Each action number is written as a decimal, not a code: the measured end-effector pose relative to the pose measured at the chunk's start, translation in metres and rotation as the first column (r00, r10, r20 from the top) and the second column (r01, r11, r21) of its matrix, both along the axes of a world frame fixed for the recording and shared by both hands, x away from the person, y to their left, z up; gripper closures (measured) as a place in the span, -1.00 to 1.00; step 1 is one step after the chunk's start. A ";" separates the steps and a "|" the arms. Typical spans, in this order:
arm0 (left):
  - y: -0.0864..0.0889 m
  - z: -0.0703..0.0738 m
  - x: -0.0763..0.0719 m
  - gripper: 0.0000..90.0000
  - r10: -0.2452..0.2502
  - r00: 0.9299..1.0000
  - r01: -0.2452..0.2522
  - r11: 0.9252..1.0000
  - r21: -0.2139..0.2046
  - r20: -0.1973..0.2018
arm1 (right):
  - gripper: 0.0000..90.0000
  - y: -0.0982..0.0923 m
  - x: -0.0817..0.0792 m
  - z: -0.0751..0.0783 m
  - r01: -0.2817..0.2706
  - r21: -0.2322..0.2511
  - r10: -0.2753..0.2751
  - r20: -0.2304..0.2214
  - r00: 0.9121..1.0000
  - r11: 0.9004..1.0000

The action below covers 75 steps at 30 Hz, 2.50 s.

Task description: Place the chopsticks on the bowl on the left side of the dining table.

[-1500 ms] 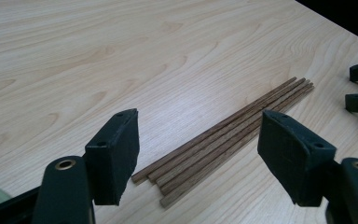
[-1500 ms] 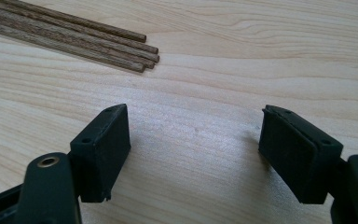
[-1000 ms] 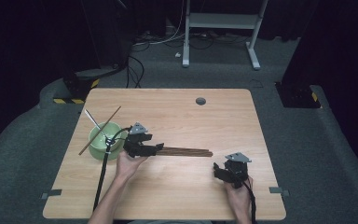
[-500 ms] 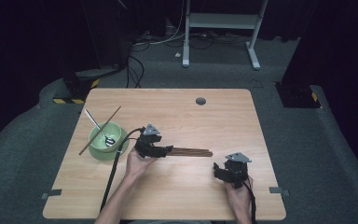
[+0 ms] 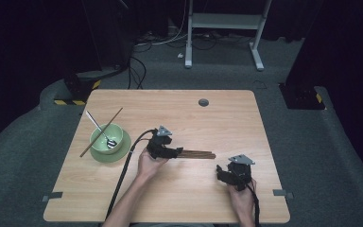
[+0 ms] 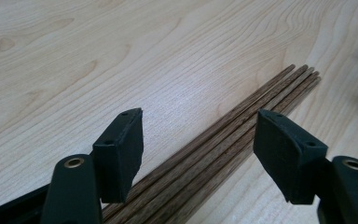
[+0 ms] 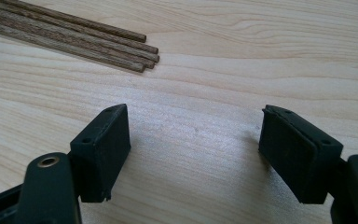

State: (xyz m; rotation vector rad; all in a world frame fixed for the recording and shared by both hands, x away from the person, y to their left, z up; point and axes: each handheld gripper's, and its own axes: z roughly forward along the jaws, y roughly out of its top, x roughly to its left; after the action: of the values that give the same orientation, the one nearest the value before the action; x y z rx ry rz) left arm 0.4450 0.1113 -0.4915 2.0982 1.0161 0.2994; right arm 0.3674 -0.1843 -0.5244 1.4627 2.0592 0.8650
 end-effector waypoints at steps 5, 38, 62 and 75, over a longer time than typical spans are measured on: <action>-0.008 -0.003 0.003 -0.24 -0.001 1.000 0.001 1.000 0.028 0.001 | -0.46 0.000 0.000 0.000 0.000 0.000 0.000 0.000 1.000 1.000; -0.024 -0.018 0.018 -0.15 0.044 0.999 -0.042 0.994 0.103 -0.017 | -0.46 0.000 0.000 0.000 -0.007 -0.004 0.007 0.003 1.000 1.000; -0.010 -0.020 0.024 -0.15 0.077 0.997 -0.074 0.991 0.112 -0.028 | -0.46 0.001 0.000 0.000 -0.012 -0.004 0.012 0.004 1.000 1.000; -0.008 -0.021 0.027 -0.07 0.092 0.996 -0.090 0.987 0.134 -0.007 | -0.46 0.001 0.000 0.000 -0.011 -0.001 0.011 0.002 1.000 1.000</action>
State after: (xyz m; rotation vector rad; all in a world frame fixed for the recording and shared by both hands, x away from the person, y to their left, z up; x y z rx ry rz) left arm 0.4719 0.1033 -0.5125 2.1795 1.1293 0.4096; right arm 0.3674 -0.1832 -0.5245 1.4505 2.0677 0.8692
